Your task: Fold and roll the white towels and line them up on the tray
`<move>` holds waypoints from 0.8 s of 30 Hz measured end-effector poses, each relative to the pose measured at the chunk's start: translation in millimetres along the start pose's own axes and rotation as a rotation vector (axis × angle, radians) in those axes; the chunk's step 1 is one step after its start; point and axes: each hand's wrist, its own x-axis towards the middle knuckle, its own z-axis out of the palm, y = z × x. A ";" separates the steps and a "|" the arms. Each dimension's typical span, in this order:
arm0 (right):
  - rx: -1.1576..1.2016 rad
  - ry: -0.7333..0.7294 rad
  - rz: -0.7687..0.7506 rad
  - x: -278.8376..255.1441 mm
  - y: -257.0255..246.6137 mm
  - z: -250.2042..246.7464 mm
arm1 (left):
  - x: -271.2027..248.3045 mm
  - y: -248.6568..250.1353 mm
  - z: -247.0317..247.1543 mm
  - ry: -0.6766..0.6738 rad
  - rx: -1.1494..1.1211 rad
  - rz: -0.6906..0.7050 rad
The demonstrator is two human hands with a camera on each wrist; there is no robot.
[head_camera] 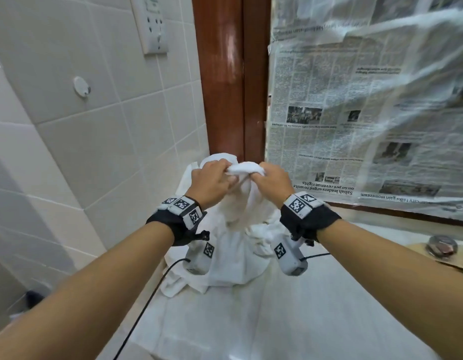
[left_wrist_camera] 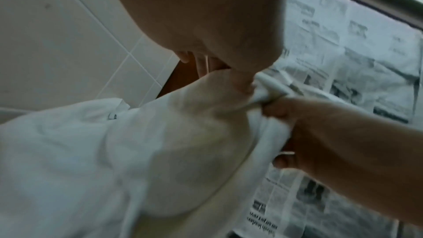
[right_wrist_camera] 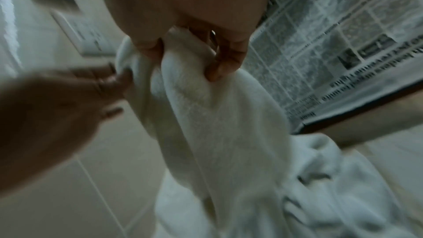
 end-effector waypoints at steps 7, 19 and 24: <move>0.403 0.220 -0.087 -21.9 -33.5 -106.8 | -13.1 31.6 -1.5 -0.065 -0.320 -0.016; 0.568 0.364 0.394 -148.6 133.9 -174.4 | -49.3 75.0 72.5 -0.172 -0.521 -0.021; 0.206 0.063 0.642 -200.0 194.6 -142.8 | -50.1 111.3 45.2 -0.119 -0.493 0.035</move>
